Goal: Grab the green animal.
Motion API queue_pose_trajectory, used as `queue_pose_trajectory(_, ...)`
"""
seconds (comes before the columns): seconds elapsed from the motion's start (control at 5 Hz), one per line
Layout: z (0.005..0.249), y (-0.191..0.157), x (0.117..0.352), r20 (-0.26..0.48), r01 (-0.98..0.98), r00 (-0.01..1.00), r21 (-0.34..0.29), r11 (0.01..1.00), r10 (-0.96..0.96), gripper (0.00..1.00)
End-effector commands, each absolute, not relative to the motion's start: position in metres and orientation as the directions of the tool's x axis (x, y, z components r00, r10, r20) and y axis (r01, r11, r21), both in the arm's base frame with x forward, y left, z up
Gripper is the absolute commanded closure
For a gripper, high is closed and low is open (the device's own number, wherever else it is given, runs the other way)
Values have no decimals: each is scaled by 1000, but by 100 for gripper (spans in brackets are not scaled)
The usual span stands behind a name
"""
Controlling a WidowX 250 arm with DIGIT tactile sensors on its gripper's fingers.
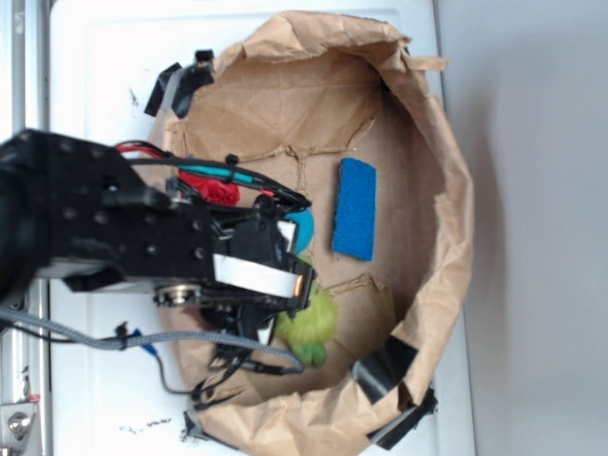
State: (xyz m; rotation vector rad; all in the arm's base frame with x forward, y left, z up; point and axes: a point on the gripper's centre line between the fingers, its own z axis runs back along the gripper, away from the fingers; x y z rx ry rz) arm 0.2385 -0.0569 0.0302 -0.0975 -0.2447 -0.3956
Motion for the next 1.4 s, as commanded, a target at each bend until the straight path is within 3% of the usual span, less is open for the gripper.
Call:
queue_pose_trajectory(0.0,115,-38,264,241,293,936,-122,948,-258,100)
queue_pose_trajectory(0.2,137,-32,259,270,308,925,-116,944,-268,100)
queue_pose_trajectory(0.4,134,-25,259,265,328,920,-110,938,-291,0)
queue_pose_trajectory(0.6,110,-32,261,260,365,905,-70,928,-336,0)
queue_pose_trajectory(1.0,63,-67,272,128,427,900,-57,902,-418,0)
queue_pose_trajectory(1.2,38,-84,272,124,457,884,-21,889,-451,0)
